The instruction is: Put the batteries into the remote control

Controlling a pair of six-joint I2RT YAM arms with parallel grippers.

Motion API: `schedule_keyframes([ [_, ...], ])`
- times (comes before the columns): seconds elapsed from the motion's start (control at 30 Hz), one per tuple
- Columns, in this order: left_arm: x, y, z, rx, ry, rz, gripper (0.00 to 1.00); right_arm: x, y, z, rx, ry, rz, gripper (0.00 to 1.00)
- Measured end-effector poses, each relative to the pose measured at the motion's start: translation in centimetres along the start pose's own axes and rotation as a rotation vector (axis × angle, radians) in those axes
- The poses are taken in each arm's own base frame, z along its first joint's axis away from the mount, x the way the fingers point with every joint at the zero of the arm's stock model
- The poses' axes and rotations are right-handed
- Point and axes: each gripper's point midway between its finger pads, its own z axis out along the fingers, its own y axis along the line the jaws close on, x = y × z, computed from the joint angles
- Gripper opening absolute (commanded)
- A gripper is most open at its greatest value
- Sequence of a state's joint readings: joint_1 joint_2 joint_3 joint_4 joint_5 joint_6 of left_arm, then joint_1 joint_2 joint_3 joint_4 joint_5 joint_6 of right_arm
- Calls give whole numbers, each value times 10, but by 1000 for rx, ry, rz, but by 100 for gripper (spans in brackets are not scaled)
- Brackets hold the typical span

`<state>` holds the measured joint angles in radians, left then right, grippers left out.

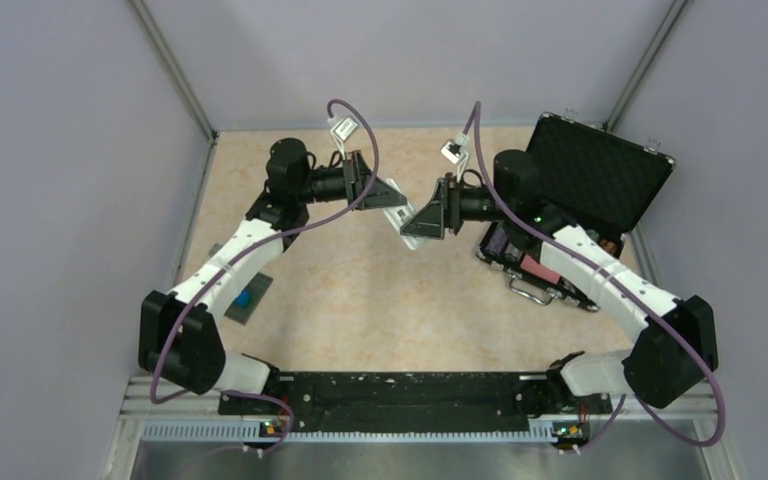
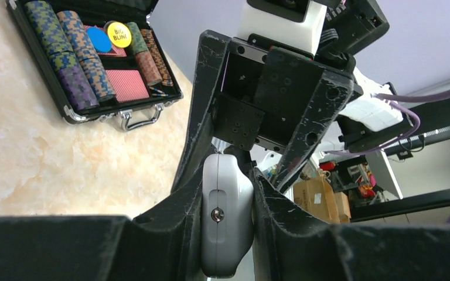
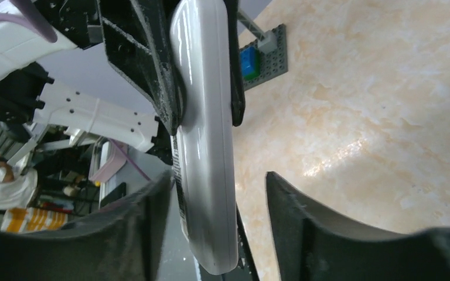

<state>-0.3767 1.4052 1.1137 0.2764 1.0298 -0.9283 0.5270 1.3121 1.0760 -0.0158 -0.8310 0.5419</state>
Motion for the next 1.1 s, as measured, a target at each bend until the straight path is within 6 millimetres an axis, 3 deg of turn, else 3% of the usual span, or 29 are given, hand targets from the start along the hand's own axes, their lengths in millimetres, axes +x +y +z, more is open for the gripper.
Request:
schedule_keyframes([
  [0.1, 3, 0, -1, 3, 15, 3, 4, 5, 4, 1, -40, 27, 4, 31],
  [0.2, 5, -2, -1, 11, 24, 9, 19, 6, 12, 1, -88, 43, 16, 16],
  [0.3, 5, -10, -4, 25, 23, 31, 49, 6, 18, 1, -127, 52, 24, 14],
  [0.43, -4, -19, -7, 9, -30, 64, 68, 0, 20, 1, -134, 27, 11, 13],
  [0.57, -19, -22, -12, -60, -148, 90, 71, -8, 17, 4, -105, -9, -3, 12],
  [0.63, -26, -17, -15, -115, -209, 77, 78, -13, 13, 5, -79, -37, -13, 11],
  [0.87, -35, 30, -20, -351, -349, -54, 79, -22, -9, 16, 65, -113, -58, 10],
  [1.1, -31, 61, -13, -463, -383, -122, 79, -3, -27, 41, 198, -72, -132, 8],
])
